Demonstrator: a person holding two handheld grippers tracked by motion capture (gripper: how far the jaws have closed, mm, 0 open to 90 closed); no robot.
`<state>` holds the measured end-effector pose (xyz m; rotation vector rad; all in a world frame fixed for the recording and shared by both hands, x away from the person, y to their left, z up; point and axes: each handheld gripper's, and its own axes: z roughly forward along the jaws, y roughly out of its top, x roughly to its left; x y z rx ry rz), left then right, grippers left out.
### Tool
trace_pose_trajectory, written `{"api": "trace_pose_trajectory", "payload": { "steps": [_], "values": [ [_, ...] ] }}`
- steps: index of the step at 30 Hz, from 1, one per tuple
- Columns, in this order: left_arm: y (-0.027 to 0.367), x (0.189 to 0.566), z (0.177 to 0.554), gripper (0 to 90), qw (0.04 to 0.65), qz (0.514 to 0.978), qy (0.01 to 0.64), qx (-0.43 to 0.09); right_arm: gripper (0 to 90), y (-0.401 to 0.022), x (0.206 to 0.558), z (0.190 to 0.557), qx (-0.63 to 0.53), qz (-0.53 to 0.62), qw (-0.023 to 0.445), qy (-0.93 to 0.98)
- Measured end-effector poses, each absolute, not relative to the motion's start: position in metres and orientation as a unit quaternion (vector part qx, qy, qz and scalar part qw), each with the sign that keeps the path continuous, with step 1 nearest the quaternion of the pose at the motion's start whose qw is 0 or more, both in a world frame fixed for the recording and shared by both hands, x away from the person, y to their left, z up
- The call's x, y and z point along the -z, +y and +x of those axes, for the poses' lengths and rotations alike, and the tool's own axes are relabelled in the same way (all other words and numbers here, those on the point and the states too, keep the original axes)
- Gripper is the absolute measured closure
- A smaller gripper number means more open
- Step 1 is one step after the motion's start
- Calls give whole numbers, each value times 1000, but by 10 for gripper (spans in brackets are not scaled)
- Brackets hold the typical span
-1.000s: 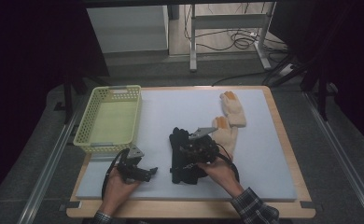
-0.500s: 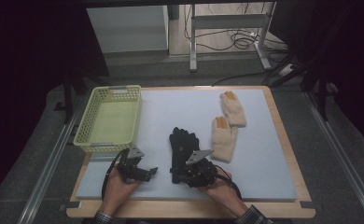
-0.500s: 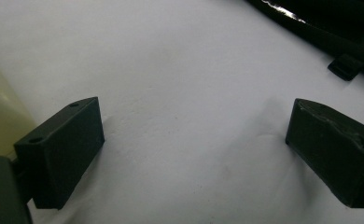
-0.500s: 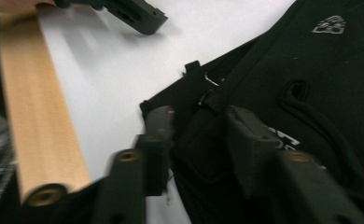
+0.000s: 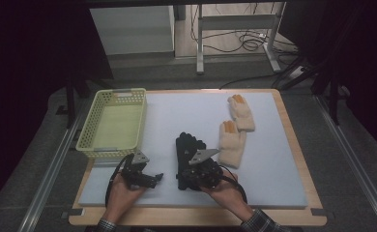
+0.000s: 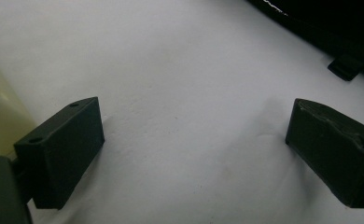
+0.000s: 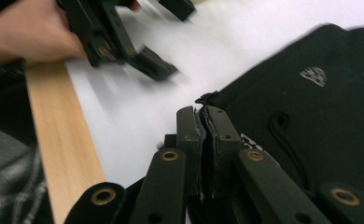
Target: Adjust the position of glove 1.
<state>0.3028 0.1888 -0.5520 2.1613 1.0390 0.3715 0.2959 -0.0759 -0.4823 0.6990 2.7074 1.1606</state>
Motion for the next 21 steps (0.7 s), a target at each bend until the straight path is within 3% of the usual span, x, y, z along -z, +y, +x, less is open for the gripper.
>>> {"api": "trace_pose_trajectory", "payload": {
  "steps": [4, 6, 9, 13, 14, 17, 21],
  "values": [
    [188, 552, 303, 44, 352, 833, 403, -144, 805, -58, 493, 301, -382, 227, 36, 895],
    [188, 552, 303, 44, 352, 833, 403, -144, 724, -54, 497, 305, -387, 230, 25, 893],
    [188, 552, 303, 43, 352, 832, 403, -144, 673, -60, 492, 311, -402, 240, 24, 884],
    [188, 552, 303, 43, 352, 833, 402, -144, 667, -75, 479, 329, -405, 266, 65, 872],
    [189, 552, 303, 43, 352, 833, 402, -145, 671, -81, 478, 345, -394, 278, 103, 870],
    [189, 552, 303, 43, 351, 833, 402, -145, 666, -86, 481, 363, -385, 296, 126, 865],
    [189, 552, 303, 43, 351, 834, 402, -144, 544, -84, 490, 398, -377, 328, 143, 854]
  ]
}}
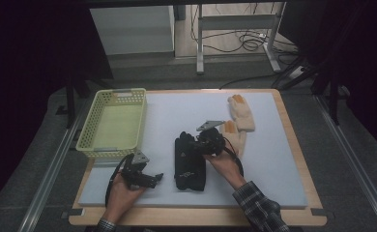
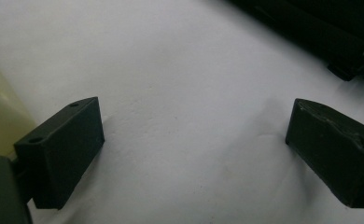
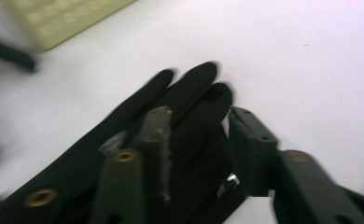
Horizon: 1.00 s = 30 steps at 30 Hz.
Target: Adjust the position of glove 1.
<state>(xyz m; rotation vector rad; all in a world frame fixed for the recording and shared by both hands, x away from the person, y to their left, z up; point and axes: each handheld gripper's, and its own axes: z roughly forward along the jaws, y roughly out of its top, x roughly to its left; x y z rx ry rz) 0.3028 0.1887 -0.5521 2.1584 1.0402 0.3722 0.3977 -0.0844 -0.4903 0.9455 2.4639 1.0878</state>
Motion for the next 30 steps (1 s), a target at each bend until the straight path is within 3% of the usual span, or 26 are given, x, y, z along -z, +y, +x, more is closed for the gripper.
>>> {"api": "trace_pose_trajectory", "payload": {
  "steps": [3, 4, 5, 6, 7, 8, 18, 19, 20, 24, 29, 30],
  "values": [
    [189, 552, 303, 43, 350, 834, 401, -144, 489, -76, 500, 416, -369, 339, 142, 854],
    [189, 552, 303, 43, 351, 834, 402, -144, 554, -70, 508, 424, -351, 346, 146, 858],
    [189, 552, 303, 43, 351, 834, 402, -144, 554, -70, 508, 424, -351, 346, 146, 858],
    [189, 552, 303, 43, 351, 834, 402, -144, 735, -69, 514, 430, -349, 354, 128, 858],
    [189, 552, 303, 43, 351, 834, 402, -144, 735, -69, 514, 430, -349, 354, 128, 858],
    [189, 552, 303, 43, 351, 834, 402, -144, 856, -70, 514, 430, -356, 359, 123, 854],
    [189, 552, 303, 43, 351, 834, 402, -144, 851, -83, 493, 409, -352, 337, 161, 858],
    [189, 552, 303, 43, 351, 834, 402, -144, 811, -84, 495, 410, -352, 339, 159, 858],
    [189, 552, 303, 43, 351, 834, 402, -144, 698, -86, 500, 415, -360, 342, 149, 855],
    [189, 552, 303, 43, 351, 834, 402, -144, 657, -92, 498, 415, -374, 341, 146, 850],
    [189, 552, 303, 43, 351, 834, 402, -144, 668, -109, 486, 394, -379, 322, 147, 855],
    [189, 552, 303, 43, 351, 834, 402, -144, 719, -118, 484, 385, -379, 318, 142, 858]
  ]
}}
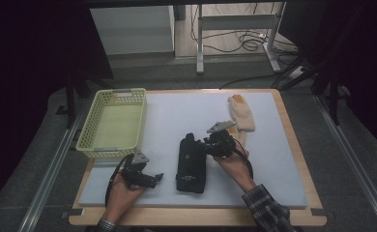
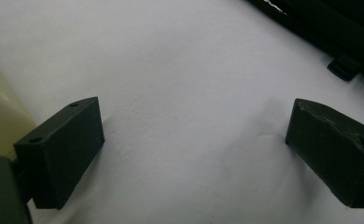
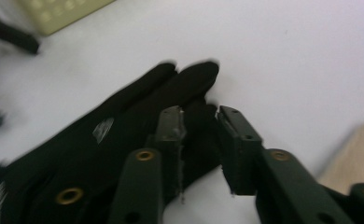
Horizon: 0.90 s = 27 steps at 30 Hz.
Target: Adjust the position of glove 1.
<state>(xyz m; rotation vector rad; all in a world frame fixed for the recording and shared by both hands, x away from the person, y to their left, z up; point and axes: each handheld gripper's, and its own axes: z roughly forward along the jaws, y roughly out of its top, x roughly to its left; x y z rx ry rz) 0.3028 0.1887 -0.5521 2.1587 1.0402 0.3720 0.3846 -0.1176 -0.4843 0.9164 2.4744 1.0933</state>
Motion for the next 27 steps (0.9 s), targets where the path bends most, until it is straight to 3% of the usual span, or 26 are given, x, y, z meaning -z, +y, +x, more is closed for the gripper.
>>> {"api": "trace_pose_trajectory", "payload": {
  "steps": [8, 18, 27],
  "values": [
    [189, 552, 303, 45, 351, 834, 402, -142, 875, -141, 500, 344, -371, 304, 106, 871],
    [200, 551, 295, 42, 345, 836, 403, -140, 878, -146, 527, 321, -357, 293, 85, 883],
    [212, 552, 293, 55, 354, 849, 369, -131, 878, -129, 529, 318, -367, 276, 76, 885]
  ]
}}
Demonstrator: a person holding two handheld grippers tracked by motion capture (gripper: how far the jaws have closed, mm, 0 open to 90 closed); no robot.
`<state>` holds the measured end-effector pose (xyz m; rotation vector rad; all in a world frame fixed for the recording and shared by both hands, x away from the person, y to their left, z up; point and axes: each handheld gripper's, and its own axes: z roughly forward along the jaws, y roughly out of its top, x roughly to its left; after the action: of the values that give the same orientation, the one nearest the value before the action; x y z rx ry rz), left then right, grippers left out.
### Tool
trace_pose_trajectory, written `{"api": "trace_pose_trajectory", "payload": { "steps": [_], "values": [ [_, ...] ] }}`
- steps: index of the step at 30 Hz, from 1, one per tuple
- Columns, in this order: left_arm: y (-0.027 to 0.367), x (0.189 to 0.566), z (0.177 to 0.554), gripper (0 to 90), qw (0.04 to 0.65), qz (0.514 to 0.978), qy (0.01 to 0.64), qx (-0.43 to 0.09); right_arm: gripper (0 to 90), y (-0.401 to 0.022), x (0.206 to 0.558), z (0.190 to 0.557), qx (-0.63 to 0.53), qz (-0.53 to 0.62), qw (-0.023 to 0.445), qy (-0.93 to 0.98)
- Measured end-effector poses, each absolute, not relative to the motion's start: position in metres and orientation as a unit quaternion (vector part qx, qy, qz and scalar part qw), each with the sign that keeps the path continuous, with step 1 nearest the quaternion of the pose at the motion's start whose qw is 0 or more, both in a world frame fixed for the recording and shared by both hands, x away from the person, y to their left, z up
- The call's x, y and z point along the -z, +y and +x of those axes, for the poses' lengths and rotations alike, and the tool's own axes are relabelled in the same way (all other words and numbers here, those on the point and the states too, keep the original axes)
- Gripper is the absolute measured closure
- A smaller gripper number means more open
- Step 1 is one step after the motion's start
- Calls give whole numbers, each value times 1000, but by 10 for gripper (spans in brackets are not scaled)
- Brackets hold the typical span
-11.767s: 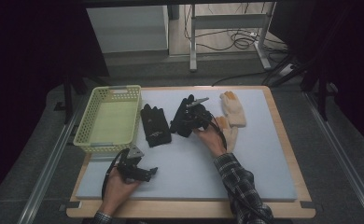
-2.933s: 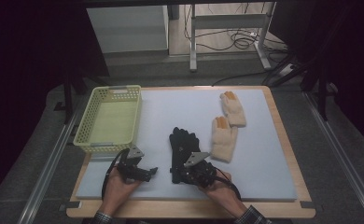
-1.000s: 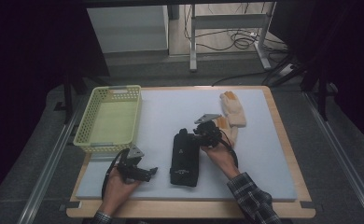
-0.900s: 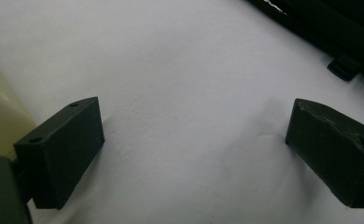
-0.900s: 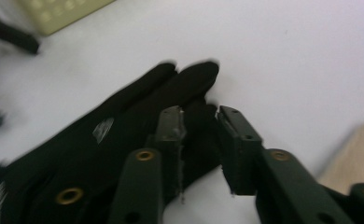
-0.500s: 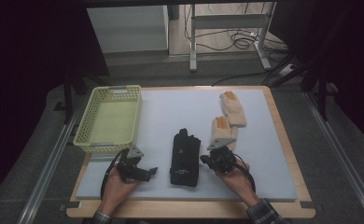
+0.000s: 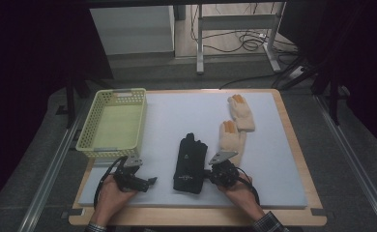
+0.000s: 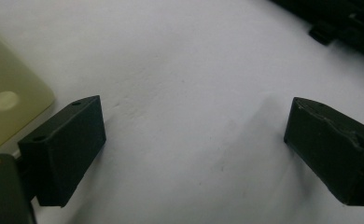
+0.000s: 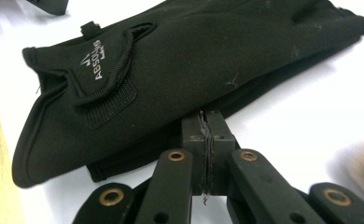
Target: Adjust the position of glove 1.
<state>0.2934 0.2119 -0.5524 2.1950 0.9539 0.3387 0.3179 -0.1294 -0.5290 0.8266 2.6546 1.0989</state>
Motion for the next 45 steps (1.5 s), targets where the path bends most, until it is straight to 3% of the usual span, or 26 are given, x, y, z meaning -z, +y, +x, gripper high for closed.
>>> {"api": "trace_pose_trajectory", "payload": {
  "steps": [21, 34, 45],
  "values": [
    [212, 553, 293, 60, 356, 848, 371, -129, 878, -80, 534, 344, -376, 277, 81, 881],
    [214, 553, 294, 121, 360, 842, 380, -132, 875, -66, 535, 357, -375, 283, 82, 879],
    [214, 553, 294, 132, 360, 840, 383, -133, 731, -75, 520, 348, -374, 271, 100, 881]
  ]
}}
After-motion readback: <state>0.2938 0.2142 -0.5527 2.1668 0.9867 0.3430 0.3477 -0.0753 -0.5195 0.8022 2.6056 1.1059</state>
